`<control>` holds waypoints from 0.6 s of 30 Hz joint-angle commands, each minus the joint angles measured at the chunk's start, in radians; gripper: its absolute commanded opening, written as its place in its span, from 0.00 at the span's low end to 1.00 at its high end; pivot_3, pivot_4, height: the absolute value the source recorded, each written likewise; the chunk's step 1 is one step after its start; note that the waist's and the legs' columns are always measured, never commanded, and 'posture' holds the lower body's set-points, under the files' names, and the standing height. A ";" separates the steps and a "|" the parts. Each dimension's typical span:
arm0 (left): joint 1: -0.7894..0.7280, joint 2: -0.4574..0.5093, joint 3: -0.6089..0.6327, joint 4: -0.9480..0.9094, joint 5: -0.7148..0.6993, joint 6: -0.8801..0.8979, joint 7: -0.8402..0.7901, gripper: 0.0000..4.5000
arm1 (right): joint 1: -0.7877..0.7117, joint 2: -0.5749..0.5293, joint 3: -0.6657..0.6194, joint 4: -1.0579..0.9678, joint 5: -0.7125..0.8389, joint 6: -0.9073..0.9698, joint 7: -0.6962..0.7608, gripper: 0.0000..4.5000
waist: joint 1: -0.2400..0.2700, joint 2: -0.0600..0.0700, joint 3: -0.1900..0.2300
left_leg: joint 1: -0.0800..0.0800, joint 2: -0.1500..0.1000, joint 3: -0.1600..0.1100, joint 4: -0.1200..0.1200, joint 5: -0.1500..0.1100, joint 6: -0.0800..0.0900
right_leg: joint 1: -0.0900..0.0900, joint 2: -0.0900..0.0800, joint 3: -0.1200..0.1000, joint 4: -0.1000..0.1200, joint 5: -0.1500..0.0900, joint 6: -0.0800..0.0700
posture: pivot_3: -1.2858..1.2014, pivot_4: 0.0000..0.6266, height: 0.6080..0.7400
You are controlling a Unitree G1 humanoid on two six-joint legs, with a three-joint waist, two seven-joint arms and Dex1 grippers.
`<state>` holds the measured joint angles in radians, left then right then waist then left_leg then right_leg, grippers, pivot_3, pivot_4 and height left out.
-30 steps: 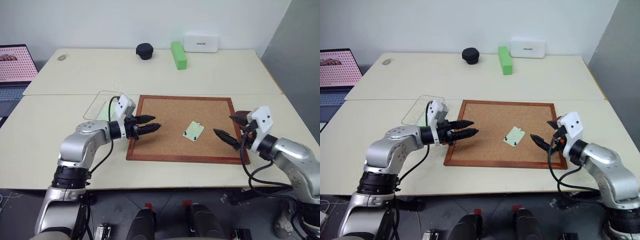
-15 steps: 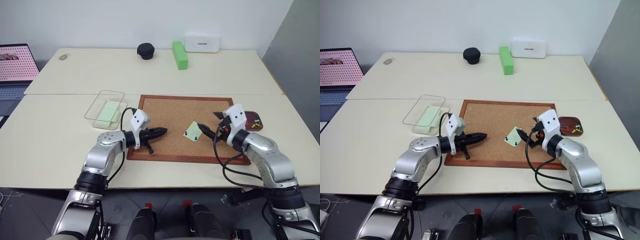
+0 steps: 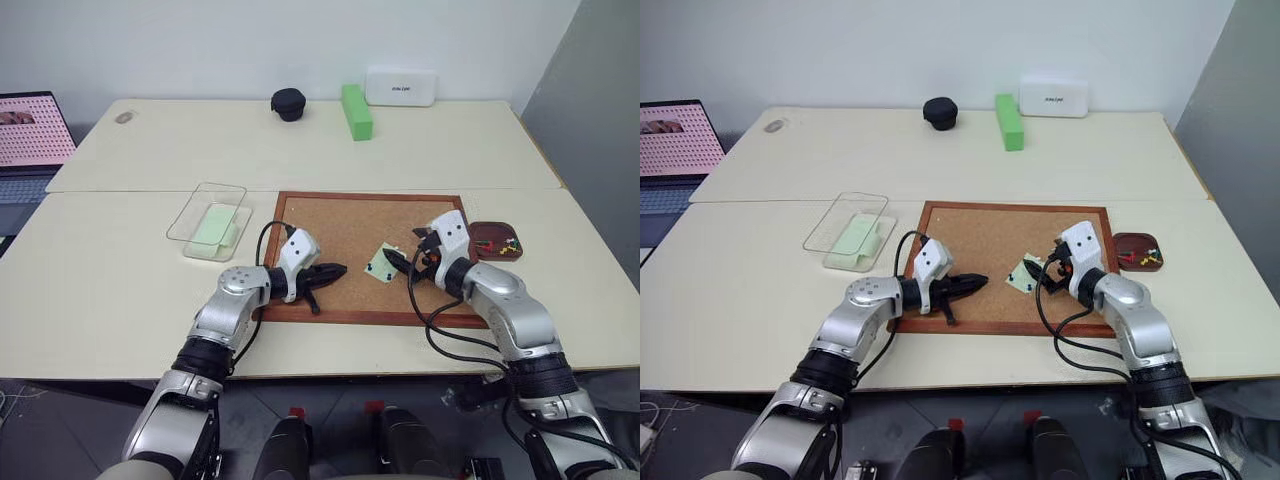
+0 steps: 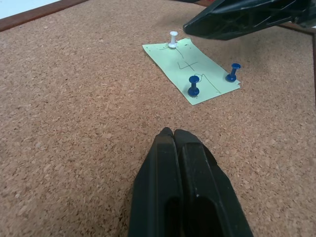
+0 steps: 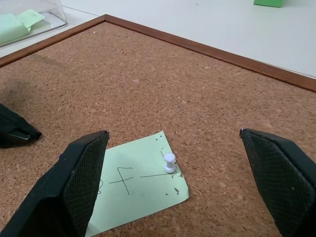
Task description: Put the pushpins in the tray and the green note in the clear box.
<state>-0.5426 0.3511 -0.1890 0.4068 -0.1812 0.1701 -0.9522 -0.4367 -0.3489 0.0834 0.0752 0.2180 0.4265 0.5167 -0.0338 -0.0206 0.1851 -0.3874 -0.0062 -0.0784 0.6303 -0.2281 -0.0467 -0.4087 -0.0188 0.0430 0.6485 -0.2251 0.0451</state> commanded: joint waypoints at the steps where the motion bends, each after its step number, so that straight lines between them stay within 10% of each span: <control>1: 0.008 0.007 -0.009 0.075 0.034 -0.001 -0.004 0.01 | -0.037 0.002 0.011 0.028 -0.020 -0.030 0.024 1.00 | -0.001 0.000 0.000 | 0.001 0.000 0.000 0.000 0.000 0.000 | 0.001 0.000 0.000 0.000 0.000 0.000 | 0.52 0.24 1.00; 9: -0.017 -0.017 0.010 0.045 0.014 0.006 0.021 0.01 | -0.055 0.016 0.012 0.093 -0.037 -0.043 0.039 1.00 | -0.001 0.001 -0.001 | 0.005 0.000 0.000 0.000 0.000 0.000 | 0.004 0.000 0.000 0.001 0.000 0.000 | 0.52 0.24 1.00; 18: -0.001 -0.010 0.011 0.009 0.013 0.025 0.012 0.00 | -0.107 0.053 0.000 0.207 -0.047 -0.098 0.038 0.59 | -0.001 0.001 -0.001 | 0.005 0.000 0.000 0.000 0.000 0.000 | 0.004 0.000 0.000 0.001 0.000 0.000 | 0.52 0.24 1.00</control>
<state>-0.5576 0.3367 -0.1771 0.4301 -0.1804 0.1817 -0.9448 -0.5220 -0.2997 0.0999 0.2823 0.1770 0.3615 0.5487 -0.0345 -0.0195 0.1842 -0.3828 -0.0061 -0.0785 0.6301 -0.2280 -0.0466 -0.4050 -0.0186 0.0431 0.6493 -0.2249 0.0453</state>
